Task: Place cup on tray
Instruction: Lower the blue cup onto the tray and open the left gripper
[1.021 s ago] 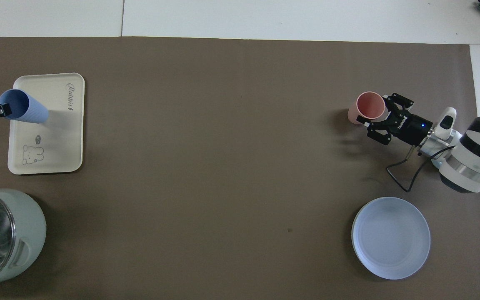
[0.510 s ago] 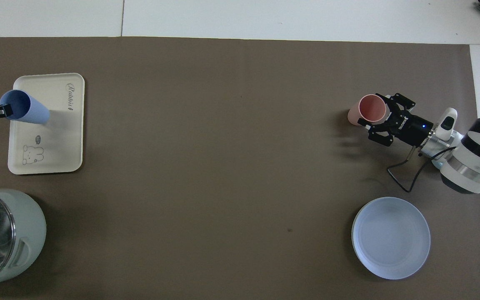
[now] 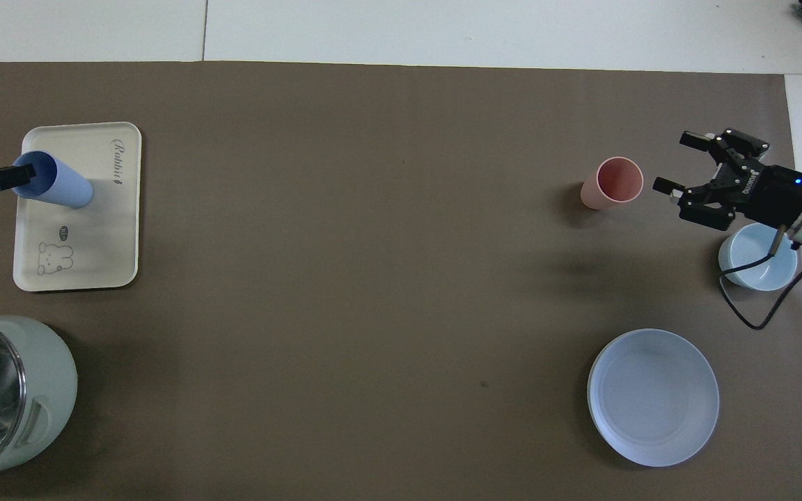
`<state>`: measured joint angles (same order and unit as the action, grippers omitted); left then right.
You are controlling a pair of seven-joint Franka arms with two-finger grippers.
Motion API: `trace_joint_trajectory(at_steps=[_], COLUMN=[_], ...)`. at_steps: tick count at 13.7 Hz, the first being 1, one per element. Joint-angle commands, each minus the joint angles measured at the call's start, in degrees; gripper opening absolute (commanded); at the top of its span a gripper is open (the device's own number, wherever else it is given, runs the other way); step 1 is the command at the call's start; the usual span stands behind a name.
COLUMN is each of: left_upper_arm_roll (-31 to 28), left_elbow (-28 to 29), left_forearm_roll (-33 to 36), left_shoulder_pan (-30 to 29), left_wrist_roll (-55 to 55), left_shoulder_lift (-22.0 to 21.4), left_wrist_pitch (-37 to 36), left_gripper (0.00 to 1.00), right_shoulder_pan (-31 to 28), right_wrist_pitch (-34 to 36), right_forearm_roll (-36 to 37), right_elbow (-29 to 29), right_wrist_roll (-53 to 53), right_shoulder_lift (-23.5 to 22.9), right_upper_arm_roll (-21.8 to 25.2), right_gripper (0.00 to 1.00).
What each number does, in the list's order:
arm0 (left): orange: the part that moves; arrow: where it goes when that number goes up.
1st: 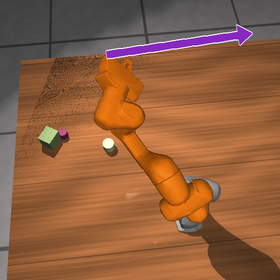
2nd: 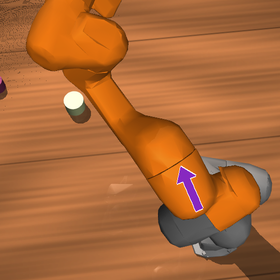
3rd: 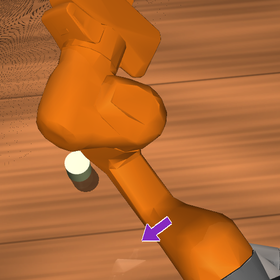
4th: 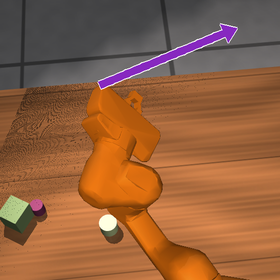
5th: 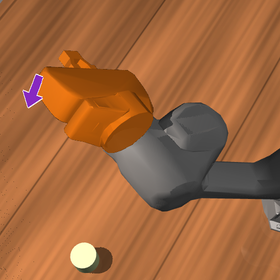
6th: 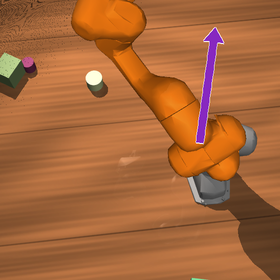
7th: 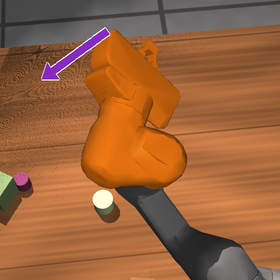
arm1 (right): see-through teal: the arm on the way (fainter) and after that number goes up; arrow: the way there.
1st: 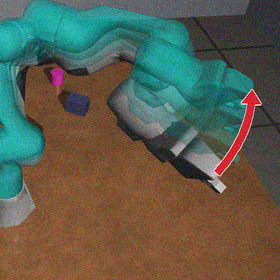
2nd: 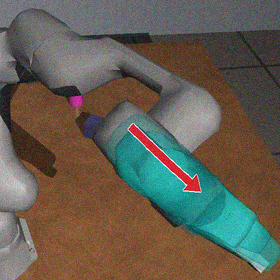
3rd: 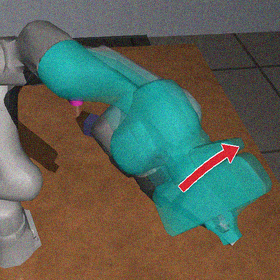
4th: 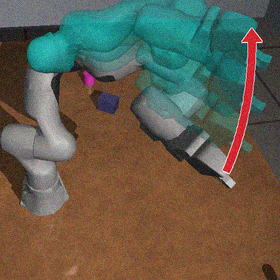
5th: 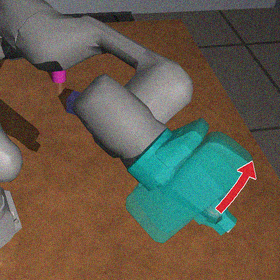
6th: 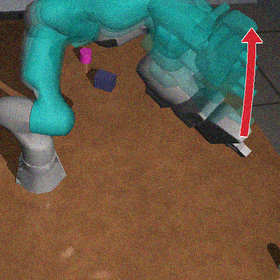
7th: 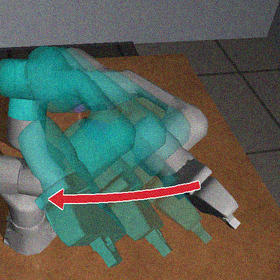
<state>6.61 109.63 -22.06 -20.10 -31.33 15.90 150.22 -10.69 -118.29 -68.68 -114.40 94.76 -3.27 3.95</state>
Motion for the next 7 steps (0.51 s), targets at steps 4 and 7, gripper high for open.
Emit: trace_joint_trajectory(at_steps=[4, 7], left_upper_arm_roll=[-0.63, -0.63], left_elbow=[-14.16, -22.94], left_forearm_roll=[1.4, 1.66], left_shoulder_pan=[1.2, 3.48], left_wrist_roll=[4.87, 11.96], left_shoulder_lift=[0.72, 0.98], left_wrist_pitch=[-25.11, -41.36], left_gripper=[1.0, 1.0], right_shoulder_pan=[4.53, 8.49], right_wrist_pitch=[-6.39, -7.48], right_forearm_roll=[35.58, 52.63], right_elbow=[3.83, 3.92], right_wrist_roll=[-30.9, -54.0], right_shoulder_lift=[3.7, 3.79], right_upper_arm_roll=[-0.79, -0.96], right_gripper=[1.0, 1.0])
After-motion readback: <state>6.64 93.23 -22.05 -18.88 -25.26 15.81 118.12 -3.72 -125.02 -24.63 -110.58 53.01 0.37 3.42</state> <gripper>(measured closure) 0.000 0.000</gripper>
